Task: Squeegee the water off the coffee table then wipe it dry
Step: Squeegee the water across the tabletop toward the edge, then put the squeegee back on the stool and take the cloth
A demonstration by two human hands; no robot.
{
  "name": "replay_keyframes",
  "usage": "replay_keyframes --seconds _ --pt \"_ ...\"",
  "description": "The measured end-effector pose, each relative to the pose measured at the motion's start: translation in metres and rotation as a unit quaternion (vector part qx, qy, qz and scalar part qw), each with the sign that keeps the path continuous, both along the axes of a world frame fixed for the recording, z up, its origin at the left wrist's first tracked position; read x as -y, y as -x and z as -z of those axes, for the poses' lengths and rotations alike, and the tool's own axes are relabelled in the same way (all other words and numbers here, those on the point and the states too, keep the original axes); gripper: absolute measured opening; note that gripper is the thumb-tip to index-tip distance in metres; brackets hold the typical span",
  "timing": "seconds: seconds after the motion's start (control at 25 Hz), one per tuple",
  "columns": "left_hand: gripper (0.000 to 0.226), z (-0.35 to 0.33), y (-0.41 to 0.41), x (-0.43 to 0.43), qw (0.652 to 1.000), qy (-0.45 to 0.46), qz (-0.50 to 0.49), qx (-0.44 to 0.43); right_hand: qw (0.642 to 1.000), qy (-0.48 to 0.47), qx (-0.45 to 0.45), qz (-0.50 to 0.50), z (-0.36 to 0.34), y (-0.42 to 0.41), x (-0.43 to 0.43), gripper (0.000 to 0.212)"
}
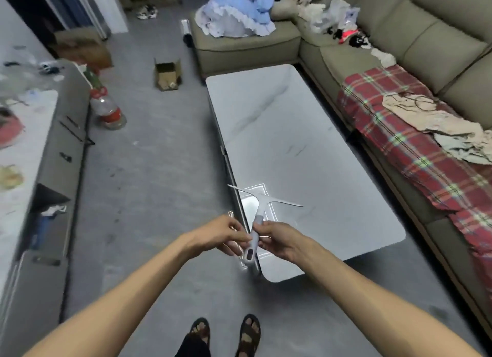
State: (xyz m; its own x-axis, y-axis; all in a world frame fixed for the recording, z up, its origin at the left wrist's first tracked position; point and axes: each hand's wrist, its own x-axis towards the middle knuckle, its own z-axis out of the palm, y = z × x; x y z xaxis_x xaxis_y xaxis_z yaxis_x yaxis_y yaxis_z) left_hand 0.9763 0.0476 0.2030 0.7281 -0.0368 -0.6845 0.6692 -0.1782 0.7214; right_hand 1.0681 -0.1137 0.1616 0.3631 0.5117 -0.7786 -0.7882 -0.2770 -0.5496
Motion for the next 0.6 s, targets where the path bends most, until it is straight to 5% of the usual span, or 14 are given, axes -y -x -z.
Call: replay_keyframes --seconds 0.4,0.6 --pt "0.014 -0.036 0.264 0.009 0.967 -0.038 -0.25 0.042 0.966 -0.081 0.05 -0.239 -0.043 0.212 -0.06 0.023" --pt "0.014 -0.048 0.481 0.085 0.926 -0.053 -0.371 0.055 0.943 -0.078 0.068 -0.316 -0.067 0.397 -0.024 0.029"
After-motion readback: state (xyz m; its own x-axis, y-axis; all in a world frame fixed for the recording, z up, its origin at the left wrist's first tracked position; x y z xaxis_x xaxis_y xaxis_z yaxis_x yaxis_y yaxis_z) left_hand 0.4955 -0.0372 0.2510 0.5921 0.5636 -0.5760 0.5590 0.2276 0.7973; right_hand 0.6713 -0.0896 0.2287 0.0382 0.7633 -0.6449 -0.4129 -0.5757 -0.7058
